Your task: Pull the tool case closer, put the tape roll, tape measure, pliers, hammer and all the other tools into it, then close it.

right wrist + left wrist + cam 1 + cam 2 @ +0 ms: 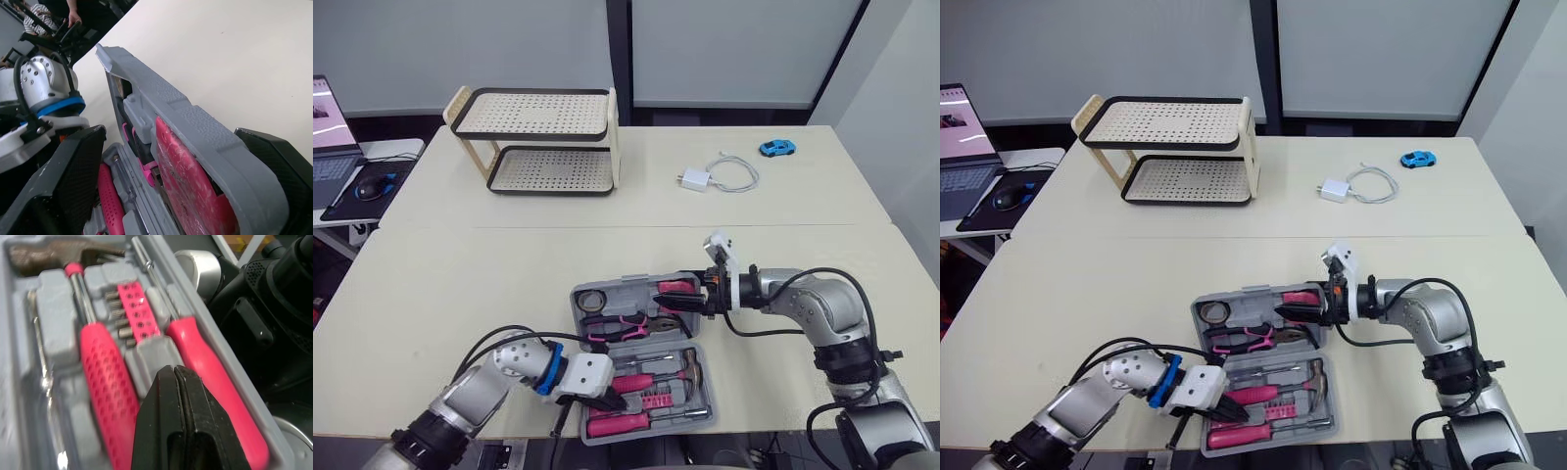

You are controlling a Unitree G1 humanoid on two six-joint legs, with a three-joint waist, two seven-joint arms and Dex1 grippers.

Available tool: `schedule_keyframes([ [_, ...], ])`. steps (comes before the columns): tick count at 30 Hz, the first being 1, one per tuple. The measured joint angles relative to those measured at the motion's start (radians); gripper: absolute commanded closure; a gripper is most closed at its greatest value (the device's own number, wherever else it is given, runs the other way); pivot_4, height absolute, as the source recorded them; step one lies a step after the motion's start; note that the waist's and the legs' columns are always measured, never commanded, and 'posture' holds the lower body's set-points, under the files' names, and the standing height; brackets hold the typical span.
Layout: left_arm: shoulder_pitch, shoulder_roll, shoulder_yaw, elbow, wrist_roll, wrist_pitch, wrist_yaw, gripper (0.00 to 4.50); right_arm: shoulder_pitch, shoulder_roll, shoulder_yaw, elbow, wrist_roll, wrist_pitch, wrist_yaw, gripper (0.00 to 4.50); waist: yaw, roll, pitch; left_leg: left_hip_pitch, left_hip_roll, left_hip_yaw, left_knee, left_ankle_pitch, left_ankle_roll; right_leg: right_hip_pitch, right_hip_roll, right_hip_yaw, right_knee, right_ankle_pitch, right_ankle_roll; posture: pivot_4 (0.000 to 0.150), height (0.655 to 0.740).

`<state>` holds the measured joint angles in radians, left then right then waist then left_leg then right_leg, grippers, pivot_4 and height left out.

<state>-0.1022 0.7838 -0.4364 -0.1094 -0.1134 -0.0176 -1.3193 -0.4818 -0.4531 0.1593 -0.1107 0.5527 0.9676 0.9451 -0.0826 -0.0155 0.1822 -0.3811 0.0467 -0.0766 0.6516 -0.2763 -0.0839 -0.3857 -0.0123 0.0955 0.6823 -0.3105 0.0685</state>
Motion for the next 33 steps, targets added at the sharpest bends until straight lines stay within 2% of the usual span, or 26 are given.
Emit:
schedule_keyframes([
  [5, 0.05, 0.001, 0.033, -0.02, -0.013, 0.01, 0.026, 4.5, 0.026, -0.041, 0.019, -0.072, 0.0, -0.02, 0.018, 0.03, 0.001, 0.0, 0.0, 0.0, 0.0, 0.0, 0.0, 0.0, 0.0, 0.0, 0.0, 0.0, 0.0, 0.0, 0.0, 0.15, 0.735],
  [9, 0.139, 0.015, 0.113, -0.06, -0.088, 0.047, 0.05, 4.5, 0.042, -0.066, 0.035, -0.118, -0.003, -0.042, 0.021, 0.03, 0.0, -0.001, 0.0, -0.001, 0.001, 0.0, 0.0, 0.0, 0.0, -0.001, 0.0, -0.001, 0.001, 0.0, 0.0, 0.15, 0.735],
  [13, 0.236, 0.137, 0.262, -0.164, -0.236, 0.108, -0.007, 4.5, 0.061, -0.091, 0.044, -0.169, -0.006, -0.054, 0.014, 0.03, 0.003, -0.002, 0.001, -0.001, 0.001, -0.001, 0.0, 0.0, 0.0, -0.001, 0.0, -0.002, 0.001, -0.001, -0.001, 0.15, 0.735],
  [18, 0.306, 0.229, 0.429, -0.123, -0.336, 0.124, -0.092, 4.5, 0.071, -0.094, 0.066, -0.307, 0.017, -0.017, -0.032, 0.03, 0.002, -0.001, 0.002, -0.001, 0.001, 0.0, -0.003, 0.0, 0.0, -0.002, 0.0, -0.001, 0.0, -0.001, -0.001, 0.15, 0.735],
  [25, 0.408, 0.245, 0.553, 0.041, -0.33, 0.077, -0.132, 4.5, 0.126, -0.22, 0.109, -0.443, -0.022, -0.044, -0.042, 0.03, 0.007, -0.002, 0.001, -0.001, 0.001, 0.001, -0.003, 0.0, 0.0, -0.002, -0.001, -0.002, -0.002, -0.001, -0.002, 0.15, 0.735],
  [33, 0.395, 0.205, 0.56, 0.135, -0.263, 0.049, -0.065, 4.5, 0.249, -0.435, 0.112, -0.637, -0.028, -0.062, -0.008, 0.03, 0.032, -0.002, 0.001, -0.001, 0.001, 0.0, -0.002, 0.0, 0.0, -0.001, -0.002, -0.004, 0.0, -0.001, -0.002, 0.15, 0.735],
])
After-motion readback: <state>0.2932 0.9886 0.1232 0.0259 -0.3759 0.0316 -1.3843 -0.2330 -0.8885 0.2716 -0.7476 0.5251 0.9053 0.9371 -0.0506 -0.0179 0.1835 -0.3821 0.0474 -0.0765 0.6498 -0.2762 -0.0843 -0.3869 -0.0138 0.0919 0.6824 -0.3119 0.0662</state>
